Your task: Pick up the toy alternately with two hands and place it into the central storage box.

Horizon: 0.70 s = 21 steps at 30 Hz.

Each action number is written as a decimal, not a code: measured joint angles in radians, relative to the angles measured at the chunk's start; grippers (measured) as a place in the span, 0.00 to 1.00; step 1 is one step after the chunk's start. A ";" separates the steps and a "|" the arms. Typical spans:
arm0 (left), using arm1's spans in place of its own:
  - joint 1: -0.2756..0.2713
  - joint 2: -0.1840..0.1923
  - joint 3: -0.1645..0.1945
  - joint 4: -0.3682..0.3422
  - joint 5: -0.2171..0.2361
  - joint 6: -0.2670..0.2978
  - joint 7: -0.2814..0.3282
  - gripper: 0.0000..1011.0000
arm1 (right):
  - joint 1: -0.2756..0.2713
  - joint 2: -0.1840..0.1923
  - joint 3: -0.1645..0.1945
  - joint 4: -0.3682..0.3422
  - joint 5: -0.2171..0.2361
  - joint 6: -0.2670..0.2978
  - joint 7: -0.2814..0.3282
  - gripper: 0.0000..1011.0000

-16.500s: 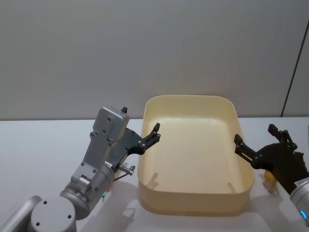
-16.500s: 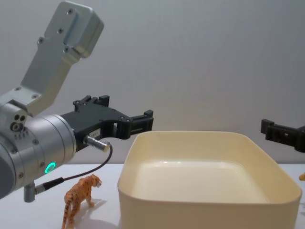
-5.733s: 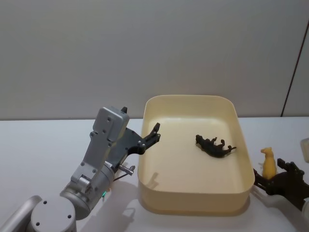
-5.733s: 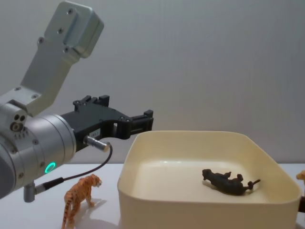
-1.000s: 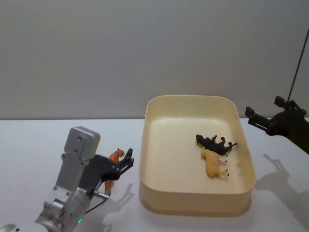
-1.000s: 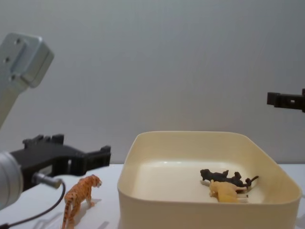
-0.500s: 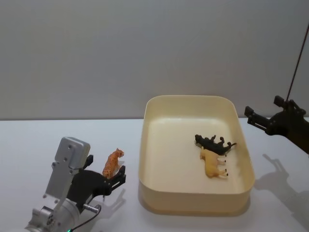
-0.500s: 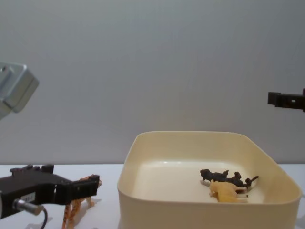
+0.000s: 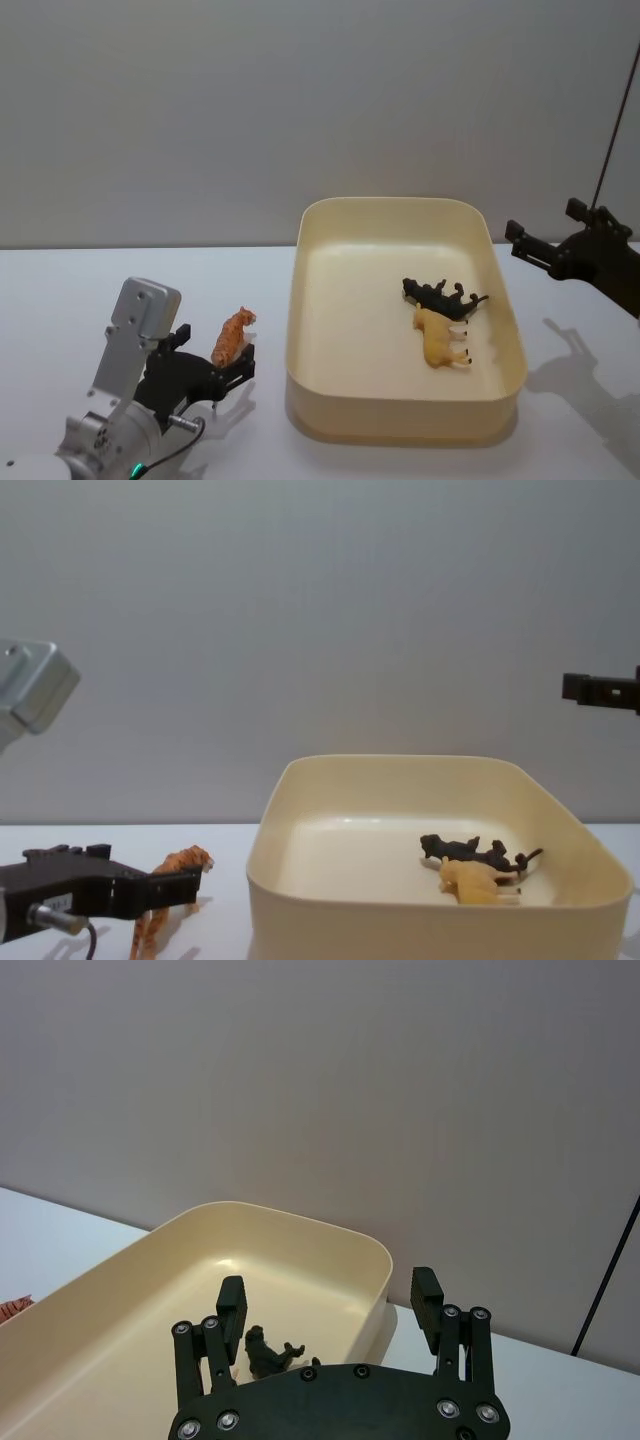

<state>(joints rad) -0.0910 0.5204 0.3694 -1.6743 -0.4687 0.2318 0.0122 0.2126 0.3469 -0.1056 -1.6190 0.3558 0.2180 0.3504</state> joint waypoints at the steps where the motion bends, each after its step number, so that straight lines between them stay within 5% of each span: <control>1: -0.004 -0.003 -0.001 0.005 0.000 0.002 -0.006 0.99 | 0.000 0.000 0.000 0.000 0.000 0.000 0.000 0.99; 21: -0.084 -0.048 -0.013 0.110 0.002 0.095 -0.089 0.99 | 0.000 0.000 0.000 0.000 0.000 0.000 0.000 0.99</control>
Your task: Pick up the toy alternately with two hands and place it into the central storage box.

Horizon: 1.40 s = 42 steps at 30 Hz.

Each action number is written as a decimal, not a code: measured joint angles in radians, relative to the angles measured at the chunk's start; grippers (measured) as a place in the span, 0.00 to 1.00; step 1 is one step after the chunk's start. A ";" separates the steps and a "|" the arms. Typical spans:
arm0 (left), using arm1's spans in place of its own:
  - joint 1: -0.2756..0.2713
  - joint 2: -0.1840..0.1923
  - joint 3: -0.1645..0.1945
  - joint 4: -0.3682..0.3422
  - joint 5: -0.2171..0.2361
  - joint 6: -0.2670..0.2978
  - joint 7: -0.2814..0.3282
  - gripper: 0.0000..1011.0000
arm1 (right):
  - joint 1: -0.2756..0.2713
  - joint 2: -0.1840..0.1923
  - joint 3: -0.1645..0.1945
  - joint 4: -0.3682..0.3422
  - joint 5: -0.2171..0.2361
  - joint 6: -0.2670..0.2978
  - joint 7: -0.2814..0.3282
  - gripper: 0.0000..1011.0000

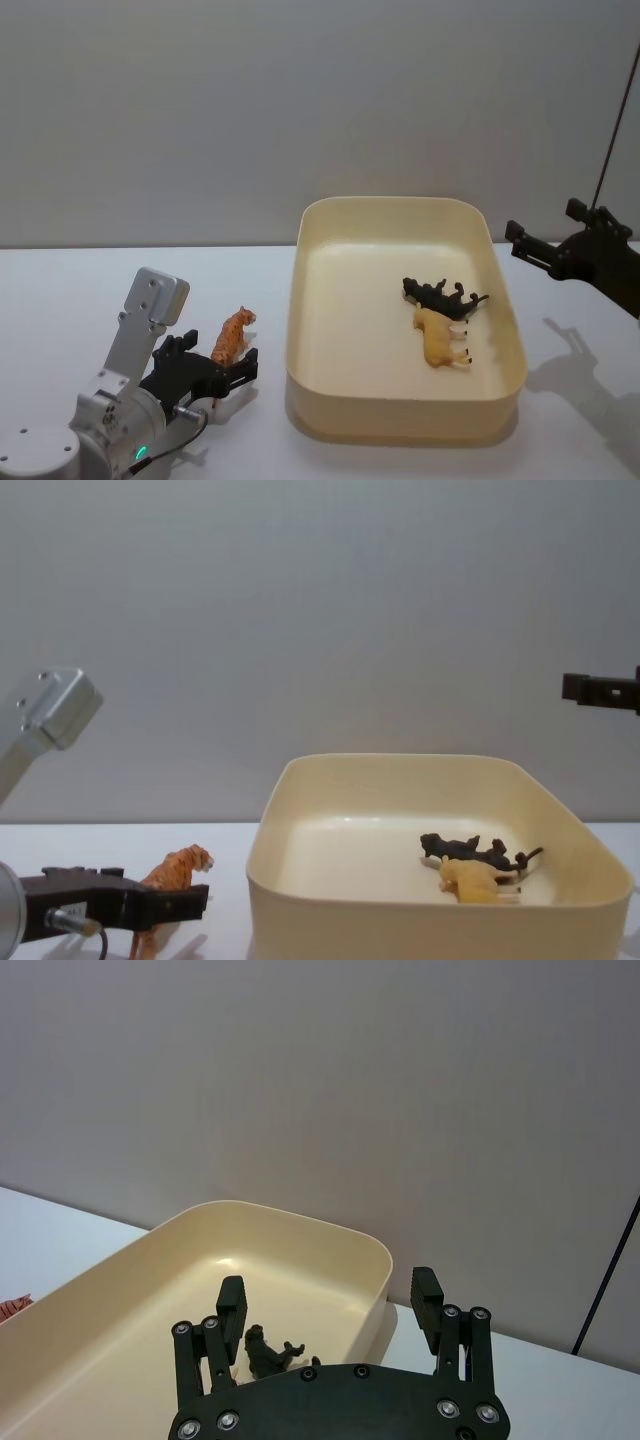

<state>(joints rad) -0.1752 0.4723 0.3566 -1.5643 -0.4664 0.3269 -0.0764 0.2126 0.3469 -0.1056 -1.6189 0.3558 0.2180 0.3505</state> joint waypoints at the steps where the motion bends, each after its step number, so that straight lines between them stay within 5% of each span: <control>1: -0.001 -0.001 -0.001 0.002 0.000 0.003 -0.001 0.99 | 0.000 0.000 0.000 0.000 0.000 0.000 0.000 0.99; 11: -0.014 -0.007 -0.003 0.023 0.002 0.031 -0.013 0.78 | 0.000 0.000 0.000 0.000 0.000 0.000 0.000 0.99; 26: -0.021 -0.011 -0.005 0.034 0.004 0.046 -0.021 0.31 | 0.000 0.000 0.000 0.000 0.000 0.000 0.000 0.99; 42: -0.057 -0.028 -0.002 0.006 0.047 0.053 -0.069 0.28 | 0.000 0.000 0.000 0.000 0.000 0.000 0.000 0.99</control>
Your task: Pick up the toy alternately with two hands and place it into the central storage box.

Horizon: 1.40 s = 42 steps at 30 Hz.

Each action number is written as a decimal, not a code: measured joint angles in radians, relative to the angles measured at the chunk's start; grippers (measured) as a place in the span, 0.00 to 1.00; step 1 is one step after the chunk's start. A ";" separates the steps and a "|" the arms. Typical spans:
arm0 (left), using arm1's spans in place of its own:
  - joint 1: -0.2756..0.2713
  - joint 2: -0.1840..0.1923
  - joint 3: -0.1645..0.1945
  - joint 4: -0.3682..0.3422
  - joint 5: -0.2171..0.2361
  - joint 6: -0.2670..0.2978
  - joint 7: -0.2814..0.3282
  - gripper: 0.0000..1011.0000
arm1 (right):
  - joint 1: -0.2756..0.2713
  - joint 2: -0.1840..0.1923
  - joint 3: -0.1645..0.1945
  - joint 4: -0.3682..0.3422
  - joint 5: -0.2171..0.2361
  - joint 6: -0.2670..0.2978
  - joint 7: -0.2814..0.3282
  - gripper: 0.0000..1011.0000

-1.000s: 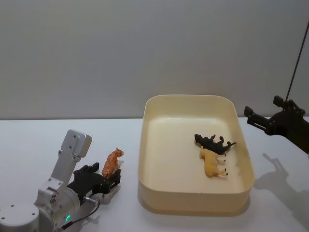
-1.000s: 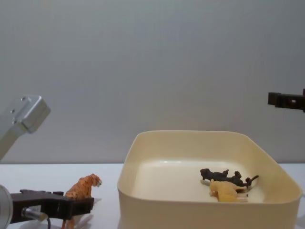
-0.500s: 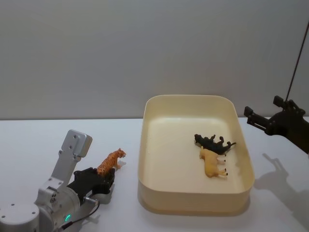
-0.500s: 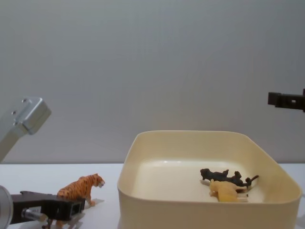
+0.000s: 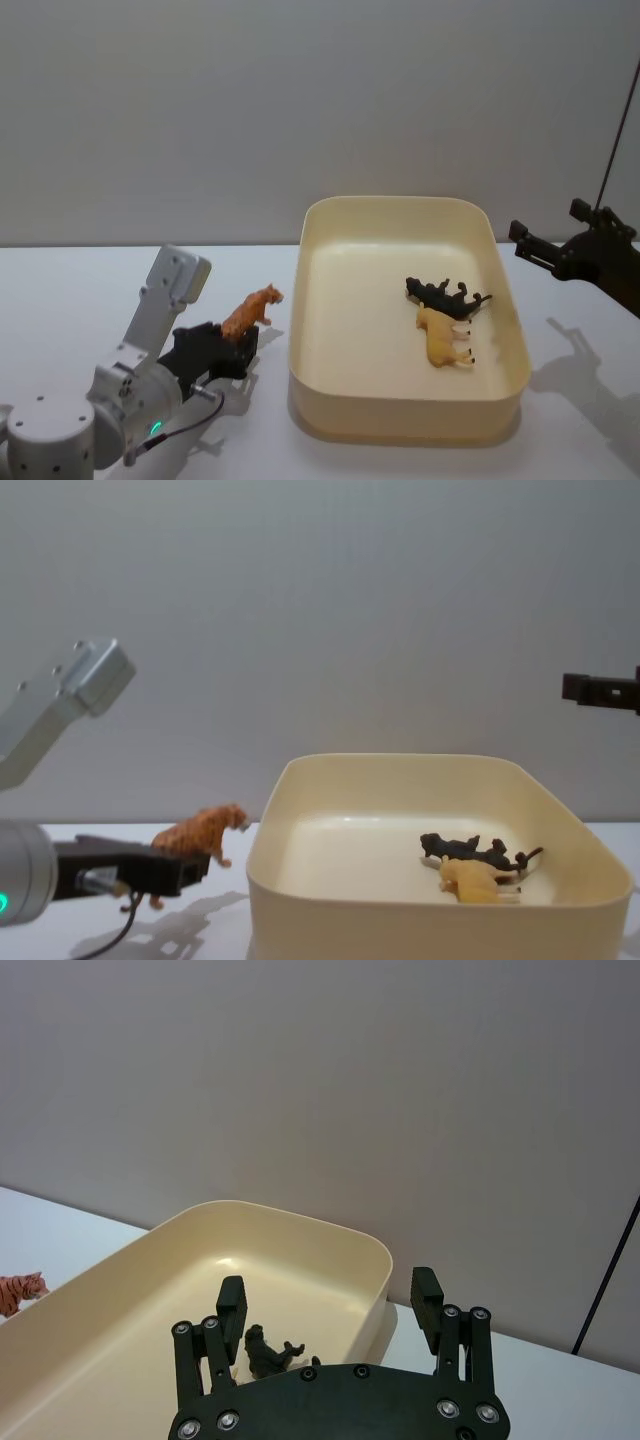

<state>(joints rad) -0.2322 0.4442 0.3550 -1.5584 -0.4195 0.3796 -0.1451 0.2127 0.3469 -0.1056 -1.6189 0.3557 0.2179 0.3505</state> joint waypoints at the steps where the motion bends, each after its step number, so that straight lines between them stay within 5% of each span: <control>1: -0.003 -0.001 0.000 -0.002 0.003 0.001 -0.002 0.28 | 0.000 0.000 0.000 0.000 0.000 0.000 0.000 0.99; 21: -0.086 -0.033 0.000 -0.046 0.121 0.032 -0.045 0.28 | 0.000 0.000 0.000 0.000 0.000 0.000 0.000 0.99; 42: -0.238 -0.130 0.040 0.091 0.220 -0.012 -0.282 0.28 | 0.000 0.000 0.000 0.000 0.000 0.000 0.000 0.99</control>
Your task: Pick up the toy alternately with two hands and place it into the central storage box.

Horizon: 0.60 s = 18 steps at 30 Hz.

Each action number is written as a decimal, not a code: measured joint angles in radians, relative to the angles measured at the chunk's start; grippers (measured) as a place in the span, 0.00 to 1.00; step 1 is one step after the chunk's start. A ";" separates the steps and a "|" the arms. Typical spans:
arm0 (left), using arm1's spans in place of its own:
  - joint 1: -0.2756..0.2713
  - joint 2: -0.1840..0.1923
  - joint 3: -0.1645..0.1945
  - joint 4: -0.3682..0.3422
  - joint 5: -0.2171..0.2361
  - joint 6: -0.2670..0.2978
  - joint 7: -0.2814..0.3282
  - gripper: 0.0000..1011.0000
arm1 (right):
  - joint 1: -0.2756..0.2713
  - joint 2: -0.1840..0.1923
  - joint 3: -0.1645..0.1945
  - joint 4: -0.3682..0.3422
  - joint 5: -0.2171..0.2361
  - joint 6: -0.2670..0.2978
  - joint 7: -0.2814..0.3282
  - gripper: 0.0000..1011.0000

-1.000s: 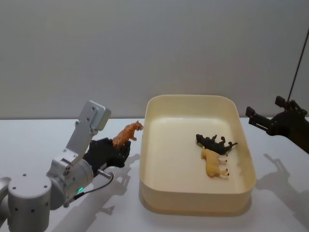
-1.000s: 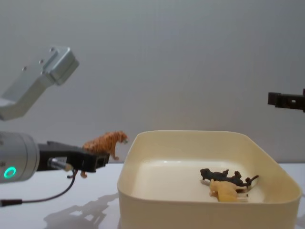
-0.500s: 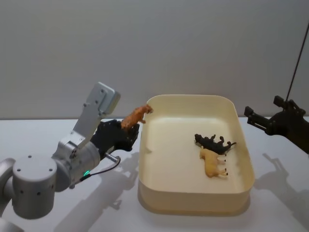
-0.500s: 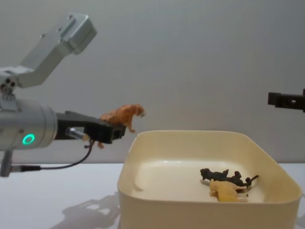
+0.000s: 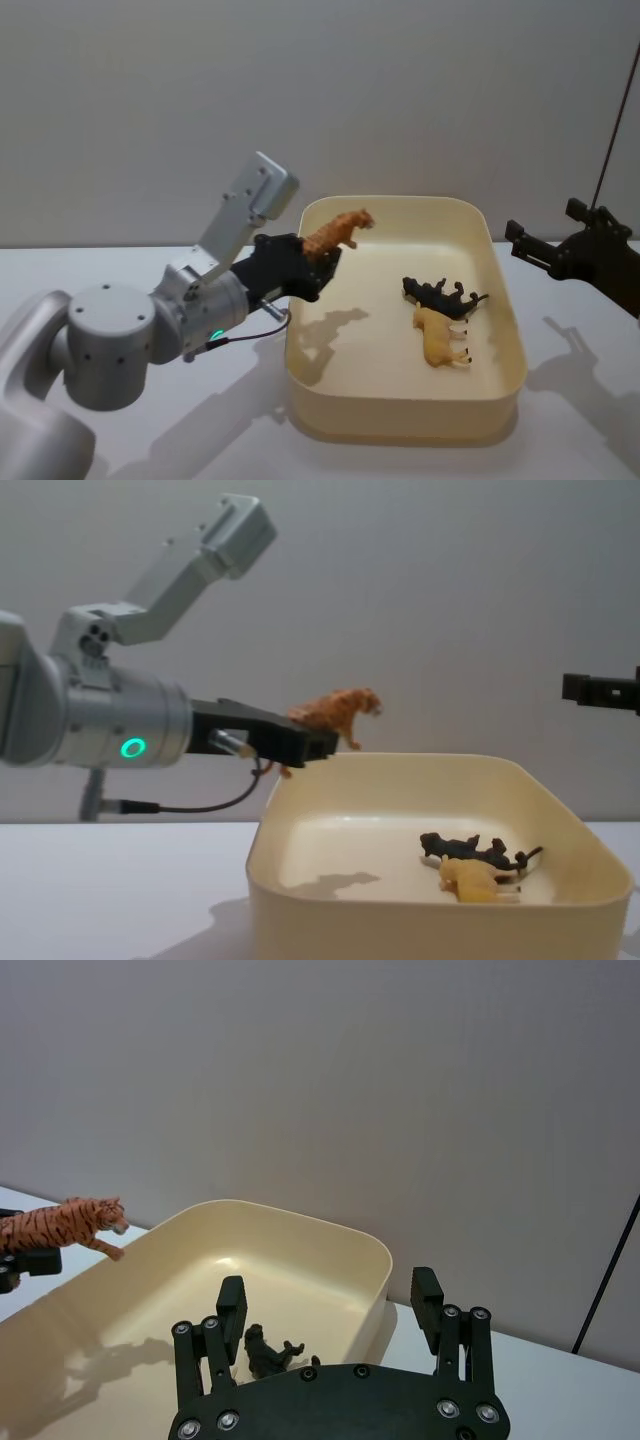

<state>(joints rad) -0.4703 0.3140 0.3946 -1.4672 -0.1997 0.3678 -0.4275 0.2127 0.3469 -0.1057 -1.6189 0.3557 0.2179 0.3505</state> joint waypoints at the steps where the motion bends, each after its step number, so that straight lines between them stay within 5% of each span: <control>1: -0.006 -0.005 0.002 0.009 0.003 -0.001 -0.008 0.28 | 0.000 0.000 0.000 0.000 0.000 0.000 0.000 0.99; 8: -0.044 -0.032 0.015 0.062 0.021 -0.010 -0.062 0.41 | 0.000 0.000 0.000 0.000 0.000 0.000 0.000 0.99; 18: -0.072 -0.053 0.024 0.102 0.034 -0.016 -0.103 0.72 | 0.000 0.000 0.000 0.000 0.000 0.000 0.000 0.99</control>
<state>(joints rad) -0.5423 0.2608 0.4190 -1.3652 -0.1653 0.3522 -0.5308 0.2127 0.3468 -0.1056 -1.6189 0.3557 0.2179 0.3505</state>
